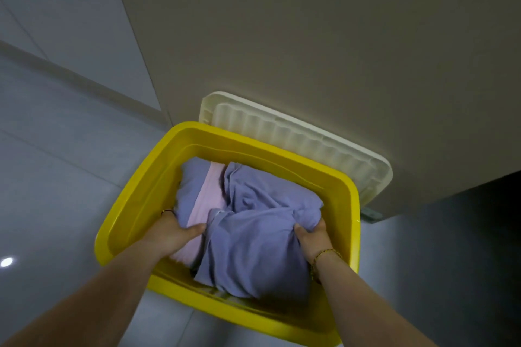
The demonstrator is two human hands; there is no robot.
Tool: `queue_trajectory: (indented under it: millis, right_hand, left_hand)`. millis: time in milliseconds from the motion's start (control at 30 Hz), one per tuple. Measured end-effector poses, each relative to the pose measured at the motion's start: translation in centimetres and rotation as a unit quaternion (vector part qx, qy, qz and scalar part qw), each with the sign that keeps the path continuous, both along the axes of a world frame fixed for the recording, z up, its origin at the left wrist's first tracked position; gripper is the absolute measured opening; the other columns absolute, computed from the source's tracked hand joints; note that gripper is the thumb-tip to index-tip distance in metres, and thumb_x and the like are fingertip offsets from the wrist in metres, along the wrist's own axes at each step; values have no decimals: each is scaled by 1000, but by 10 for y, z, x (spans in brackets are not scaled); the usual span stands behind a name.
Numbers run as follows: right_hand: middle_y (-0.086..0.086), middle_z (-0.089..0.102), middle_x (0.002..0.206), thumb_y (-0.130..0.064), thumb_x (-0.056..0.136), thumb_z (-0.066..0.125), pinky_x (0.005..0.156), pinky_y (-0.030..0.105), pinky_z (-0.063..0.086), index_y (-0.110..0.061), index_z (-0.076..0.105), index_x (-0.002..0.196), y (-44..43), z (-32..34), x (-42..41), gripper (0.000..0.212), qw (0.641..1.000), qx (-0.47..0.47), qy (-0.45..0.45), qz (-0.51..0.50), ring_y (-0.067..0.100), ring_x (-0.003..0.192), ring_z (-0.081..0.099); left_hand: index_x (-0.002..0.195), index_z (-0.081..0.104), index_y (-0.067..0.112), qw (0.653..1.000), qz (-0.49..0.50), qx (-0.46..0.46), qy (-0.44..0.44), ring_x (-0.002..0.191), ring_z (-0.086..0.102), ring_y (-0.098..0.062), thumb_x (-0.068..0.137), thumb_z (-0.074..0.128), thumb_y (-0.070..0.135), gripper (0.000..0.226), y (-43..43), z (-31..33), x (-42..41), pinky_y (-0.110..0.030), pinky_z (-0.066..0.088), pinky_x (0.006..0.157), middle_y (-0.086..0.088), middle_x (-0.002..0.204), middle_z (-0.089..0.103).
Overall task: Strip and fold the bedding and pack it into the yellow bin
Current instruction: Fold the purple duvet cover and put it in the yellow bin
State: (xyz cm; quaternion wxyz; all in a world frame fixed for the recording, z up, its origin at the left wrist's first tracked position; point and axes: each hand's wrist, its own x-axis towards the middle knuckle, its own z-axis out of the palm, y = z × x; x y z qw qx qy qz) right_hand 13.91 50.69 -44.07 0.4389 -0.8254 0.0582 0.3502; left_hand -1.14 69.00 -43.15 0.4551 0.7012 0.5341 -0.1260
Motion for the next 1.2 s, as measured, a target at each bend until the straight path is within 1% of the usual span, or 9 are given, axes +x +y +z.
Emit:
queue_trajectory:
  millis: [67,167,300,433,633,800,933,1067,1200]
  right_hand:
    - [11,38,137,-1,92,47,107,32,30,-9,19,143,-4,-3,-1,59,995,-67,-16,67,31,135,34]
    - [8,-2,157,-7,92,46,115,38,19,-22,-9,148,-5,5,-4,80,949,-194,-100,225,30,143,12]
    - [2,-22,155,-20,93,49,115,42,14,-32,-7,148,-3,9,-10,79,845,-258,-127,452,27,144,-11]
    - [3,-22,155,-18,91,54,116,45,14,-33,-1,148,-8,0,-12,81,777,-287,-85,553,29,144,-11]
    - [2,-25,154,-13,89,56,116,48,18,-33,-6,147,-9,-16,-12,88,761,-304,-41,572,29,144,-14]
    - [2,-25,154,-15,87,61,114,49,21,-33,-5,147,-7,-17,-9,91,761,-305,-21,573,29,144,-14]
    - [1,-26,153,-14,89,57,115,50,18,-33,-4,148,-5,-22,-9,87,775,-294,1,559,29,143,-15]
    - [1,-25,154,-16,87,61,114,50,20,-33,-1,148,5,-26,-7,89,783,-300,14,544,30,143,-14]
    - [1,-24,154,-16,89,57,115,50,18,-34,2,148,6,-33,-6,83,789,-291,27,540,30,143,-15]
  left_hand:
    - [136,34,-5,997,-46,51,25,130,39,-33,85,65,24,67,1,-3,2,-33,34,101,-21,143,38]
    - [148,8,10,965,-175,182,78,142,17,-29,91,51,36,76,-10,3,13,-33,22,113,-14,155,10]
    - [148,-7,28,864,-426,245,112,145,-7,-23,93,42,46,76,-42,3,40,-39,3,116,-3,157,-13]
    - [148,-6,30,787,-536,221,210,144,-14,-21,99,34,31,64,-43,-9,51,-46,0,115,-3,156,-16]
    - [148,-7,15,766,-514,204,328,144,-13,-18,102,16,27,53,-25,-19,43,-44,1,115,-1,156,-18]
    - [148,0,9,779,-483,298,266,144,5,-24,98,33,27,62,-35,-10,53,-43,7,115,-10,157,-1]
    - [126,-37,22,718,-577,338,192,135,-31,-19,85,55,47,104,-34,-15,64,-46,-32,101,3,139,-37]
    - [142,-25,25,729,-566,285,260,142,-21,-24,79,53,63,107,-16,-28,65,-48,-12,113,-6,154,-23]
    - [145,-21,24,727,-563,257,297,142,-21,-23,81,43,69,101,-12,-40,66,-49,-8,114,-6,154,-24]
